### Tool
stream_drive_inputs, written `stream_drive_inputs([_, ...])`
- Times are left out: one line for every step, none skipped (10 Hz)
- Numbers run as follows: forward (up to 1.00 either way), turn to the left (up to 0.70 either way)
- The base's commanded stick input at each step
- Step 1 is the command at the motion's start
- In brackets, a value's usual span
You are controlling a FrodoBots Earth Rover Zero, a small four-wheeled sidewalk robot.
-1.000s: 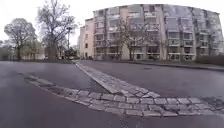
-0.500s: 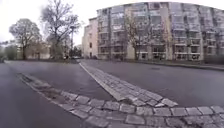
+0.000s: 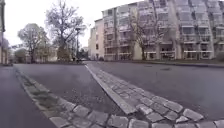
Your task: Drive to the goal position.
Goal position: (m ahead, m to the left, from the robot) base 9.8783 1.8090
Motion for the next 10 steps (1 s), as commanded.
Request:
stream_drive_inputs([0.85, 0.0])
stream_drive_inputs([0.85, 0.0])
stream_drive_inputs([0.85, 0.29])
stream_drive_inputs([0.85, 0.29])
stream_drive_inputs([0.85, 0.0])
stream_drive_inputs([0.85, 0.0])
stream_drive_inputs([0.85, 0.04])
stream_drive_inputs([0.85, 0.22])
stream_drive_inputs([0.85, 0.34])
stream_drive_inputs([0.85, 0.34])
